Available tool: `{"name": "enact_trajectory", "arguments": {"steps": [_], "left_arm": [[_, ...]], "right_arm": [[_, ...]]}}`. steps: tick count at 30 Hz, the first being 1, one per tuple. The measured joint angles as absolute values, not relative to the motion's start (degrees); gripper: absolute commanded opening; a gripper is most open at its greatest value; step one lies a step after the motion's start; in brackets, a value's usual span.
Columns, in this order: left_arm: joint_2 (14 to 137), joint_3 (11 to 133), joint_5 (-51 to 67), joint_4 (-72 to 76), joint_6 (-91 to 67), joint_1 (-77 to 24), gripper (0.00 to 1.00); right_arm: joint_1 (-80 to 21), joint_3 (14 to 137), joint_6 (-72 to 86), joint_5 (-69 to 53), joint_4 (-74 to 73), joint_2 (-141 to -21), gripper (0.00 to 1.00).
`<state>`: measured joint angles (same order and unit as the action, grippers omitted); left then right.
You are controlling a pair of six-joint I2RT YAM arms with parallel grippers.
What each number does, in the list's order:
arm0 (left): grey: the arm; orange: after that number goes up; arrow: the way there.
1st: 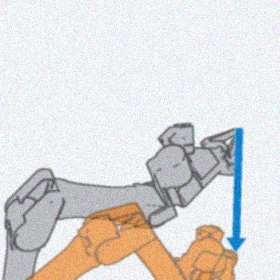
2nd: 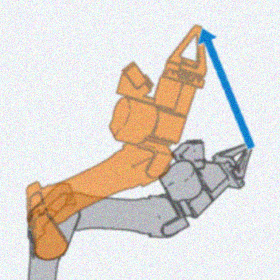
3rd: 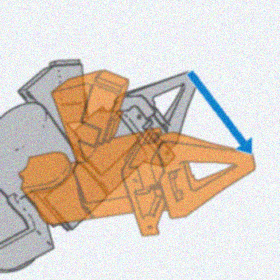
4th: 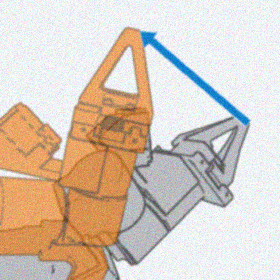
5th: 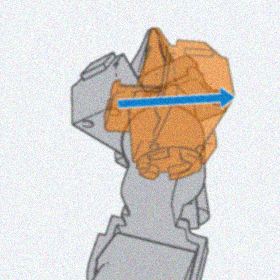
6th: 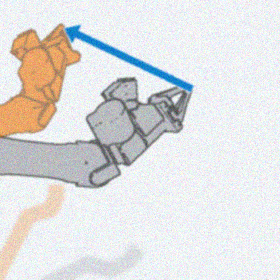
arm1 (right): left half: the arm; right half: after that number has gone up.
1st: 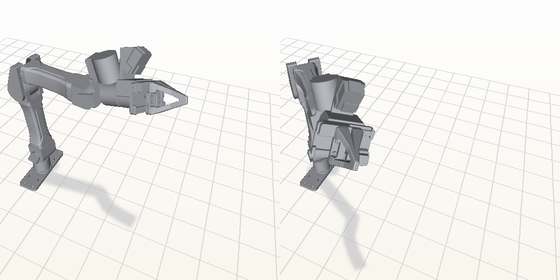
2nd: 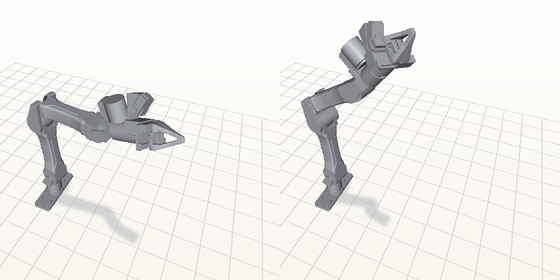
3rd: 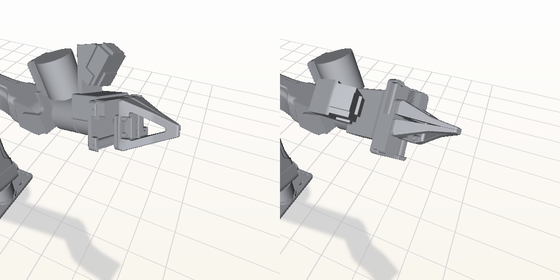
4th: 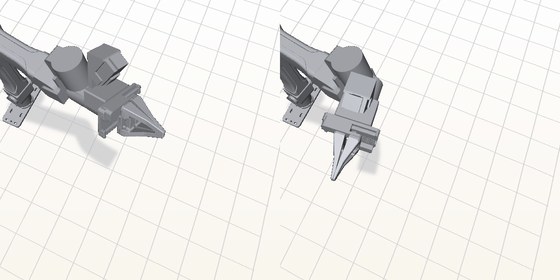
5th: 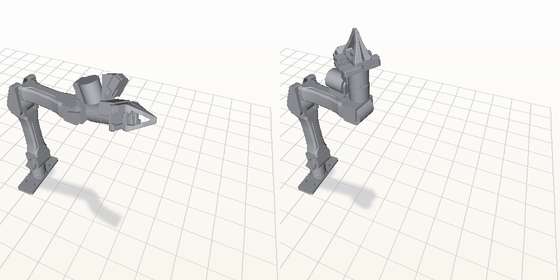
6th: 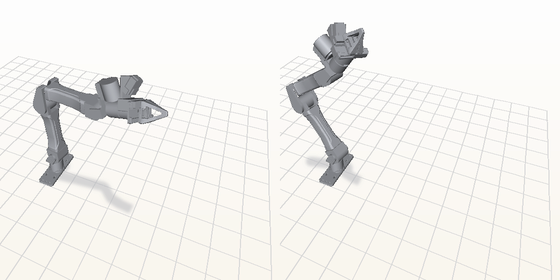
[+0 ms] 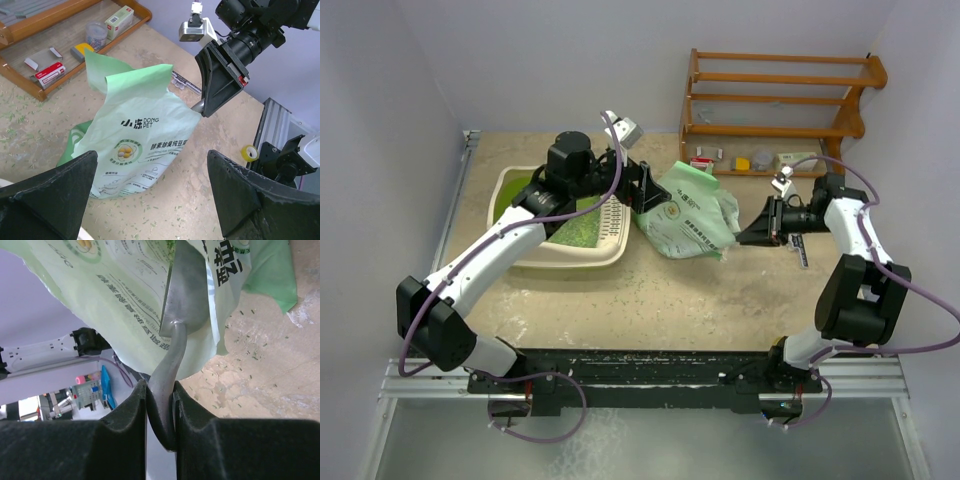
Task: Fill the litter box with clean litter
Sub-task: Pick up the spatula from the cat litter bag.
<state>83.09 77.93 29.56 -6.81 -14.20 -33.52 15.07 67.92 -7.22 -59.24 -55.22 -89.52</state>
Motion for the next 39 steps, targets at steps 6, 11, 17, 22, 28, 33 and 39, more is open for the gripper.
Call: {"name": "enact_trajectory", "arguments": {"steps": [6, 11, 17, 22, 28, 33, 39], "left_arm": [[83.1, 77.9, 29.6, -6.3, -14.4, -33.6, 0.87], [83.1, 77.9, 29.6, -5.8, -14.4, -33.9, 0.88], [83.1, 77.9, 29.7, -5.4, -14.4, -33.9, 0.88], [83.1, 77.9, 29.8, -5.4, -14.4, -33.9, 0.88], [83.1, 76.8, 29.8, -4.2, -14.6, -33.9, 0.88], [84.4, 76.5, 30.3, -3.9, -14.5, -33.9, 0.88], [87.3, 76.5, 30.7, -3.8, -13.5, -33.9, 0.88]], "right_arm": [[15.0, 69.8, -4.3, -56.4, -52.6, -89.6, 0.00], [15.0, 72.6, -0.4, -53.3, -48.6, -90.0, 0.00], [15.0, 78.7, 2.8, -51.5, -45.0, -93.9, 0.00], [15.1, 79.1, 3.2, -53.2, -44.4, -94.5, 0.00], [15.3, 77.3, 0.7, -57.6, -43.0, -94.4, 0.00], [15.6, 75.0, -3.6, -61.2, -44.4, -92.8, 0.00], [15.8, 71.8, -5.6, -62.7, -44.5, -85.7, 0.00]]}}
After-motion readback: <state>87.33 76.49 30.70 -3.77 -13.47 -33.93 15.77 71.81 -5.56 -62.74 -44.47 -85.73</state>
